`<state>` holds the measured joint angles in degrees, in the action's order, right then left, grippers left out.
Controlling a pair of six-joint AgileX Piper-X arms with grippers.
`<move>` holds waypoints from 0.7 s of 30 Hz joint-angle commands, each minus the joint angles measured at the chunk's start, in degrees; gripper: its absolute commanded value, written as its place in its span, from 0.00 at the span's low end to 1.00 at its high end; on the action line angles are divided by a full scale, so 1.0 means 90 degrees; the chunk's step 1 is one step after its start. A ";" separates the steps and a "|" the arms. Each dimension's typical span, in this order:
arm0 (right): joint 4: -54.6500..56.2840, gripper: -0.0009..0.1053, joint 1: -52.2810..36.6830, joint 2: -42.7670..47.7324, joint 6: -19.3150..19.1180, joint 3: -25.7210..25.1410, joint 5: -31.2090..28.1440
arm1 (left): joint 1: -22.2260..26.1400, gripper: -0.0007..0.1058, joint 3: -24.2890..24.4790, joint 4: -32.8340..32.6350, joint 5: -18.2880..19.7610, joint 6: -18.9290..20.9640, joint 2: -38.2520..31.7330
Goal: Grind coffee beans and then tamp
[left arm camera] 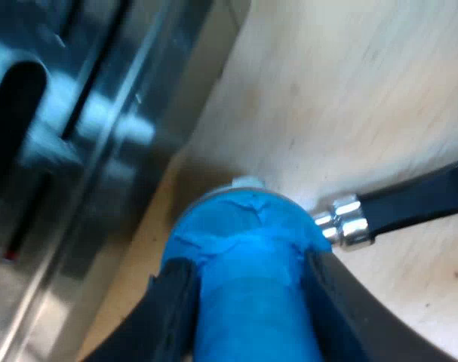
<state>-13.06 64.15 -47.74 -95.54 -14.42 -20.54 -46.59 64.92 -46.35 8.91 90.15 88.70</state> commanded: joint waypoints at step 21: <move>0.0163 0.63 0.0013 0.0034 -0.0413 -0.0587 0.0763 | 0.2071 0.01 -0.1881 -0.0845 -0.0061 -0.0023 -0.1747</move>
<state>-11.84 64.15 -47.74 -98.51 -19.26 -14.49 -28.26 48.14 -54.71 8.85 90.15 73.48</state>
